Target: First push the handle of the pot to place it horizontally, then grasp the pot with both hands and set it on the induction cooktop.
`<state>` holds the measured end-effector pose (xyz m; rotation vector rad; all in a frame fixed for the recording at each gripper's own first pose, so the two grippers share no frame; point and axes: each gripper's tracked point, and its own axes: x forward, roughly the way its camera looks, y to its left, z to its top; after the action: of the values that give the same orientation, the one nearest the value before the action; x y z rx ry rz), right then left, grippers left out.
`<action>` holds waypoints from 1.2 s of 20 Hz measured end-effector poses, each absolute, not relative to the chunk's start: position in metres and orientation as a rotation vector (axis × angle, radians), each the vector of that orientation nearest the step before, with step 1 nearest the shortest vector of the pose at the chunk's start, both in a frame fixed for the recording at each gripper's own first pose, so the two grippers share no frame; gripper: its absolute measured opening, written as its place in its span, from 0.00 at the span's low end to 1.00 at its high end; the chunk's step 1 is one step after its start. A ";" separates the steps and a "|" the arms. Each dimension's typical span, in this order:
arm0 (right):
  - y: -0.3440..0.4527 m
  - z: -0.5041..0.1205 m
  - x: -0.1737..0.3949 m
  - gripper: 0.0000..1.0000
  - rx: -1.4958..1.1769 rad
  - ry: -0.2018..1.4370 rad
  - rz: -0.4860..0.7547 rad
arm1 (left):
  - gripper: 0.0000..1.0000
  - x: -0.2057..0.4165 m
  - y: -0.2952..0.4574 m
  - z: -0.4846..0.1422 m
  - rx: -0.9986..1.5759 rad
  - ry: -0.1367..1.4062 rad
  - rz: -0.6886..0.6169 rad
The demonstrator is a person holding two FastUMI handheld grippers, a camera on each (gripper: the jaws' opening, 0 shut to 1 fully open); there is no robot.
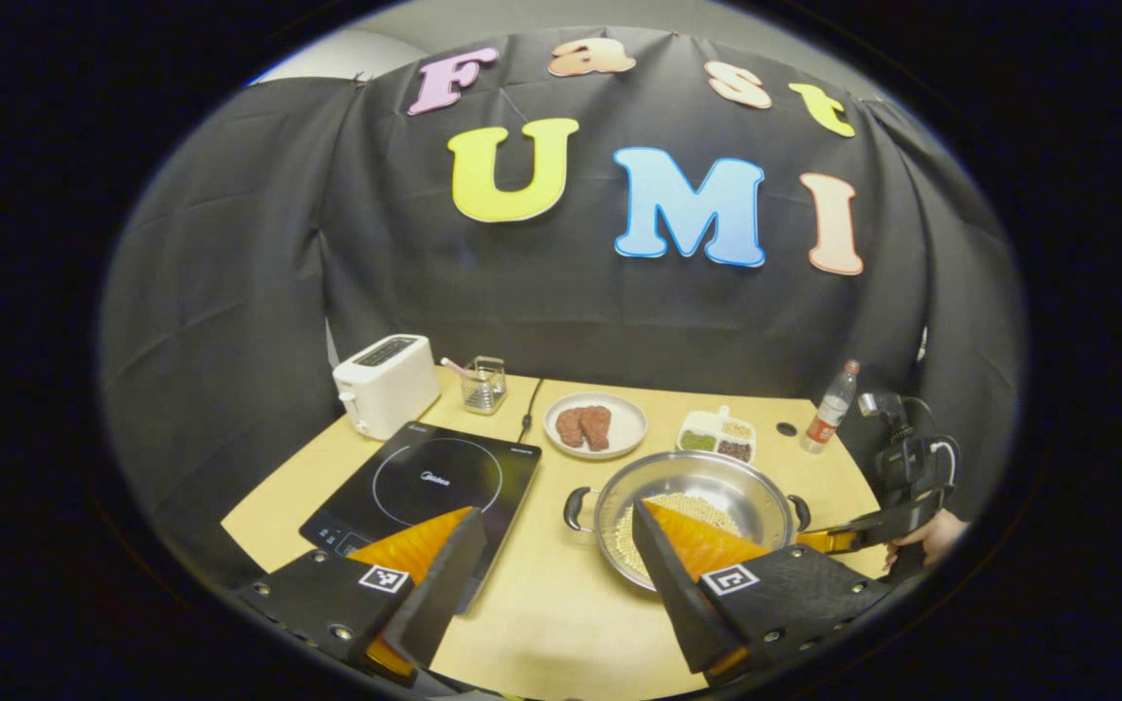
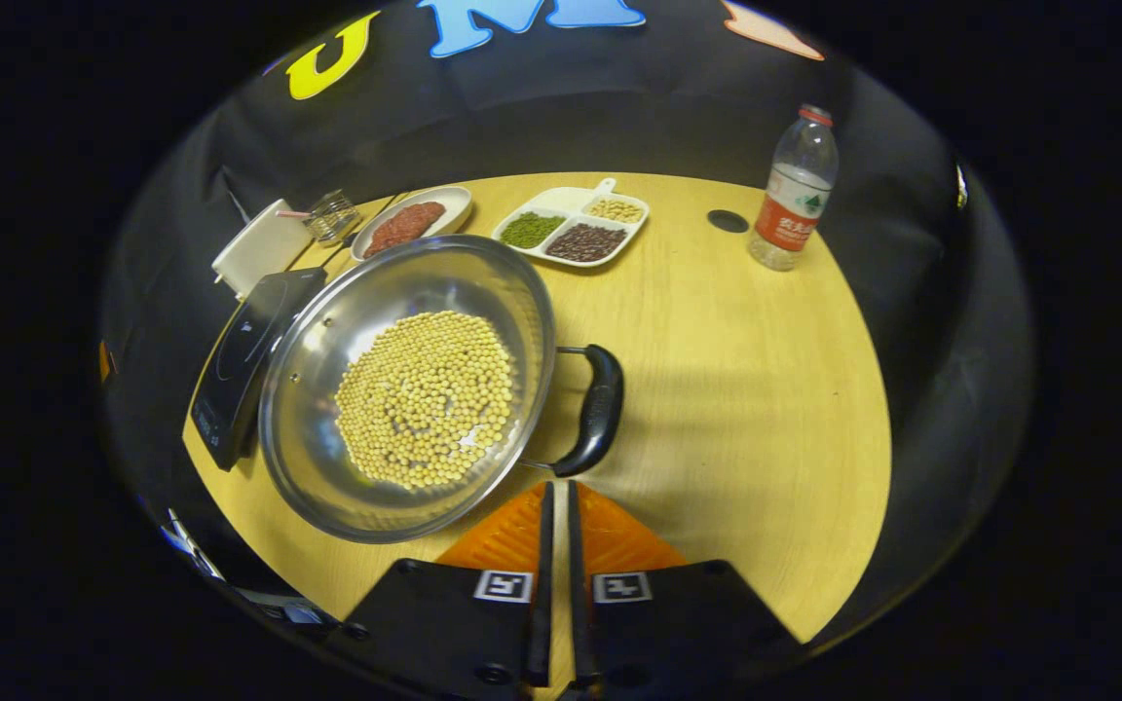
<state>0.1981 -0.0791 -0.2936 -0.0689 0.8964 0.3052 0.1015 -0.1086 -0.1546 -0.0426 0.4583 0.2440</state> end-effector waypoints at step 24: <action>-0.041 -0.286 0.263 0.94 0.200 0.763 0.183 | 0.93 0.268 -0.089 -0.340 -0.143 0.719 -0.173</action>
<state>0.2633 -0.0415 -0.2857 0.1996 0.7632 0.1833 0.2680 -0.0887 -0.3405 -0.1428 0.7190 -0.1730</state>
